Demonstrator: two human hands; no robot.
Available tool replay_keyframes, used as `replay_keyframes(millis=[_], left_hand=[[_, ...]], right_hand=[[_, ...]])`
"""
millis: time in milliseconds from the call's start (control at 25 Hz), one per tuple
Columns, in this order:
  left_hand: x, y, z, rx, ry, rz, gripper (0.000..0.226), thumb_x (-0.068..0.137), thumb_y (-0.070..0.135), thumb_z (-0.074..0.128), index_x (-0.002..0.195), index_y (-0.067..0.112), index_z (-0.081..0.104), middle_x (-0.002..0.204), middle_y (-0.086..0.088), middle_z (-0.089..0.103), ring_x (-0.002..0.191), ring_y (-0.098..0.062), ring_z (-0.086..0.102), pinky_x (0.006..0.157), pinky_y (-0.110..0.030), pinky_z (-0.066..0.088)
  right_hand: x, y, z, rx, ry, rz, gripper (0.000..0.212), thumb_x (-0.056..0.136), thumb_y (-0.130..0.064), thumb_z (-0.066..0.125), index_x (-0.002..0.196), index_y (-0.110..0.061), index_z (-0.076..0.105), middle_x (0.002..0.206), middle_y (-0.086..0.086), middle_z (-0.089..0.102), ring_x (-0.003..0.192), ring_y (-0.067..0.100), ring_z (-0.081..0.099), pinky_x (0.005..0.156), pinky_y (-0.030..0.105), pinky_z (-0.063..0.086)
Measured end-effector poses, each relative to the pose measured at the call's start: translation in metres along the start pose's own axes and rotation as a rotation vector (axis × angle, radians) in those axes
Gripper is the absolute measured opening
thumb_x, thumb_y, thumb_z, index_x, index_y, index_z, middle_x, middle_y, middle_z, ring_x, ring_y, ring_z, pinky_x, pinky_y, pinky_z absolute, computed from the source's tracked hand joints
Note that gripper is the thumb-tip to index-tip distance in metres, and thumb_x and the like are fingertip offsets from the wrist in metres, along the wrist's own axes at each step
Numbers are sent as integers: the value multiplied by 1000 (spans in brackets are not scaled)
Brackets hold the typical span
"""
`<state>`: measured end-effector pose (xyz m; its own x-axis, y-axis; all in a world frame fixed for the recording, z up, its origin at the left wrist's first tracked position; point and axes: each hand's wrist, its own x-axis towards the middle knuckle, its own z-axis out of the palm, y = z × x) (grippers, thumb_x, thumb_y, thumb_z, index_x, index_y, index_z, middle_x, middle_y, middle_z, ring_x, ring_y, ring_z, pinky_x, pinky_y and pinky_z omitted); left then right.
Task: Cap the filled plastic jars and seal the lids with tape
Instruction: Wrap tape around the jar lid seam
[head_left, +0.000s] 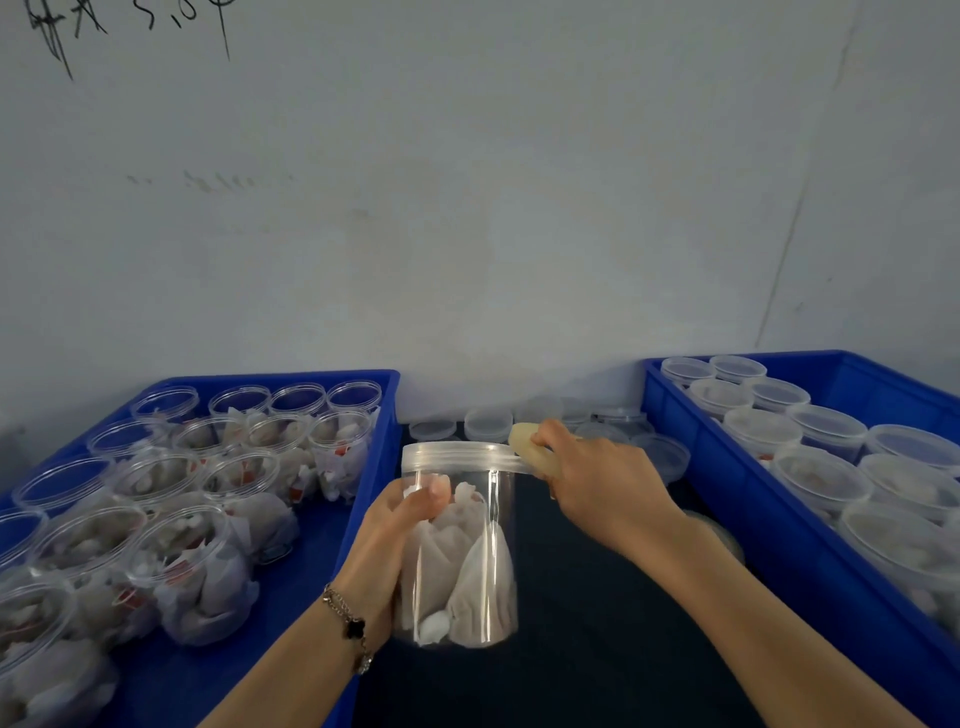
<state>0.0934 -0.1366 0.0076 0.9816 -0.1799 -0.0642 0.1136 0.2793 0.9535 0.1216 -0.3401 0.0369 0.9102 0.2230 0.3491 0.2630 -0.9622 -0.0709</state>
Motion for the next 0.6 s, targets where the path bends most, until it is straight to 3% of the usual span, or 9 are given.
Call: replay_keyframes(millis=[120,280,400,480,520,560,600], left_hand=[[-2,0,0,-67,-71,-13,111,14,58,88,110,11,60,93,-12,73,81,-26,71,62,-38,56],[-7,3,-1,-82,-161,-38,100,21,56,88,107,12,64,96,-14,72,83,-27,71,69,-41,54],[-10,9,5,-82,-172,-68,76,50,58,78,107,8,68,94,-15,71,79,-26,69,68,-36,55],[0,12,15,-18,-79,-88,58,87,55,49,114,5,63,93,-12,65,74,-20,62,64,-27,51],[-6,11,12,29,-134,-33,62,89,56,45,118,3,58,91,-9,61,72,-15,57,62,-23,48],[-9,9,10,85,-168,5,86,72,70,57,123,0,53,87,-8,59,71,-14,54,63,-22,46],[-7,7,7,138,-167,14,116,42,76,72,125,-3,51,86,-8,59,72,-16,55,69,-23,47]], right_hand=[[6,-7,4,37,-8,-21,27,88,-10,43,111,-20,36,61,-10,36,49,11,34,44,29,20],[11,-22,2,125,-55,-48,20,92,-19,43,110,-20,36,76,-4,53,66,24,55,60,36,45],[8,-31,0,225,-43,-50,16,93,-35,43,98,-24,32,72,-7,49,66,21,51,60,33,37],[8,-31,-1,201,-12,-3,16,93,-33,43,102,-22,36,73,-6,51,65,20,52,58,33,36],[7,-29,-1,171,-1,32,14,94,-28,43,104,-21,37,75,-5,55,65,21,54,57,33,38],[7,-28,-1,148,5,60,10,95,-24,41,104,-20,38,76,-3,58,64,20,54,55,32,38],[7,-26,0,131,5,77,7,95,-21,38,102,-19,38,76,-2,58,62,19,52,53,32,36]])
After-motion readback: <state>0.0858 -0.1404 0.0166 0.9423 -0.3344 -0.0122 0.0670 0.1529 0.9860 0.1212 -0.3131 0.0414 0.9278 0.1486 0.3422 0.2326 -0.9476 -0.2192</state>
